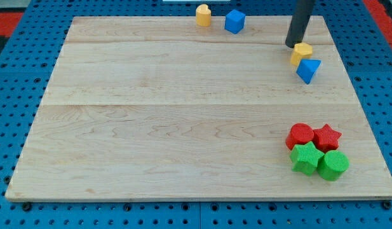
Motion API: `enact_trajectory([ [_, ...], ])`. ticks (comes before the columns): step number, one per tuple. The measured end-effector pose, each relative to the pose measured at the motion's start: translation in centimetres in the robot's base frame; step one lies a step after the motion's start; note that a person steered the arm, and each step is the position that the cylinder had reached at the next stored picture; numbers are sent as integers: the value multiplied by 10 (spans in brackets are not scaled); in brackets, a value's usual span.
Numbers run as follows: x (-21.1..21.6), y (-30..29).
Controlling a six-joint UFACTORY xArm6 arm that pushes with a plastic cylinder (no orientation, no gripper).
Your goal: Slide the blue cube downwards
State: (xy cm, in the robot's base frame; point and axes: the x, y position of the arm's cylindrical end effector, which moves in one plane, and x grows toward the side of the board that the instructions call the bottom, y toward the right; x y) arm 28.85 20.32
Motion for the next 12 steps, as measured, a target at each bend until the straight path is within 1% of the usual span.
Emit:
enact_trajectory([
  [1, 1, -1],
  [2, 13, 1],
  [3, 14, -9],
  [4, 12, -37],
  [6, 7, -127],
  [7, -22, -81],
  [8, -58, -62],
  [9, -81, -65],
  [10, -96, -84],
  [12, -96, -140],
])
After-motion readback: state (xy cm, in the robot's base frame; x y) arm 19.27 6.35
